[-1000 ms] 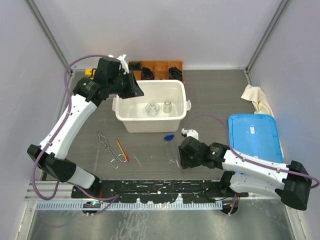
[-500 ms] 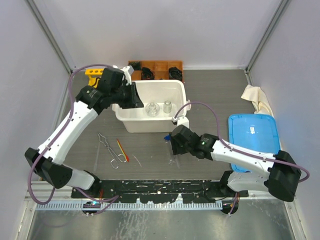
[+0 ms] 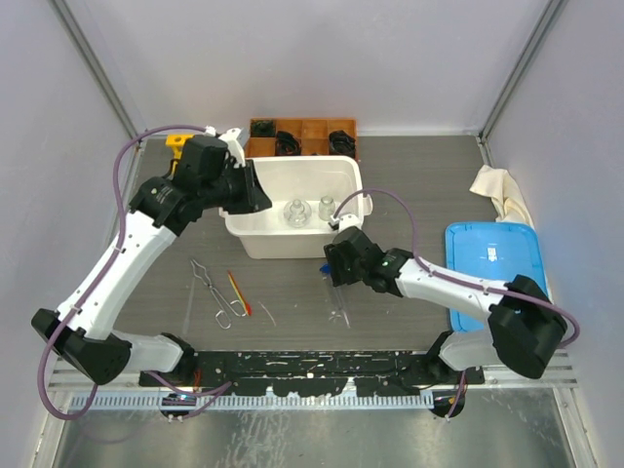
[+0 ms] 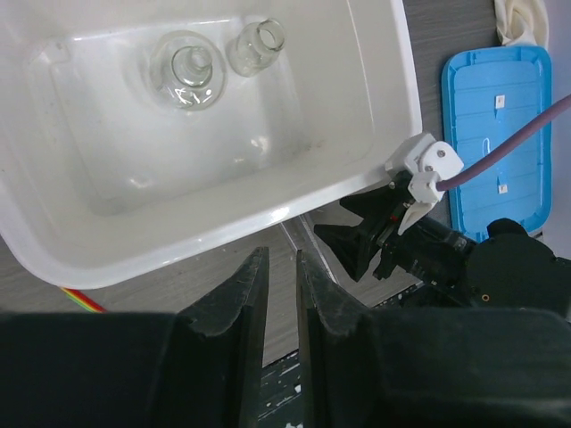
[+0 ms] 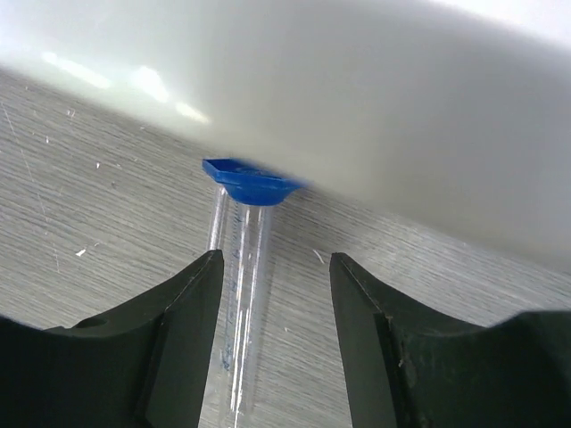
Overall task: Organize the chemistry lab equipment
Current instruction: Adjust the storage box at the center of the board.
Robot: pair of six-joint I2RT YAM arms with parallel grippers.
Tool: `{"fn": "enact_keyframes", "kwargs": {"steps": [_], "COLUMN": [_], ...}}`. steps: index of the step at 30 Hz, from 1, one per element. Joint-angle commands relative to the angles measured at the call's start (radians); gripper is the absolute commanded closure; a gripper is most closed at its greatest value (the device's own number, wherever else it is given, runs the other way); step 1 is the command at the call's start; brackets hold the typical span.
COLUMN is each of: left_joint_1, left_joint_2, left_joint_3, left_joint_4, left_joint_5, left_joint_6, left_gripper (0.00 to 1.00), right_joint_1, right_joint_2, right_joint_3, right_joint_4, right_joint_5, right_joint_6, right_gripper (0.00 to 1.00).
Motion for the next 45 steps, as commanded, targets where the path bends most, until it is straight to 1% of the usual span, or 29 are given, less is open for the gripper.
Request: {"fn": "enact_keyframes", "kwargs": {"steps": [1,11,17,21,26,32,35,39,42,45], "left_joint_1": [-0.003,-0.003,-0.004,-0.004,-0.003,-0.004,-0.003,-0.003,-0.003,-0.003], "left_joint_2": [-0.027,-0.034,-0.026,-0.006,0.01,0.021,0.025,0.034,0.028,0.023], "left_joint_3": [-0.009,-0.017,-0.003,0.014,0.02,0.019,0.016,0.03,0.033,0.018], "left_joint_4": [0.055,0.058,0.061,0.051,0.056,0.062,0.074,0.084,0.093,0.105], "left_joint_5": [-0.023,-0.053,-0.06,-0.063,-0.063,-0.063,-0.055,-0.017,-0.013,-0.017], "left_joint_6": [0.019,0.019,0.029,0.042,0.046,0.047,0.049,0.054,0.059,0.065], "left_gripper": [0.8,0.79,0.78,0.78,0.77,0.77,0.77,0.77,0.77,0.77], "right_joint_1": [-0.001,-0.014,-0.023,-0.024,-0.024,-0.024,-0.024,-0.022,-0.011,-0.011], "right_joint_2": [0.06,0.179,0.215,0.215,0.166,0.06,-0.012,-0.077,-0.141,-0.154], "right_joint_3": [0.089,0.185,0.205,0.212,0.197,0.173,0.127,0.067,0.022,0.011], "right_joint_4": [0.097,0.079,0.077,0.07,0.041,-0.081,-0.115,-0.139,-0.136,-0.134], "right_joint_5": [-0.077,-0.083,-0.083,-0.11,-0.099,-0.025,-0.026,-0.076,-0.094,-0.095], "right_joint_6": [-0.07,-0.135,-0.156,-0.153,-0.133,-0.105,-0.076,-0.02,0.017,0.021], "right_gripper": [0.43,0.43,0.43,0.44,0.44,0.46,0.46,0.48,0.48,0.47]}}
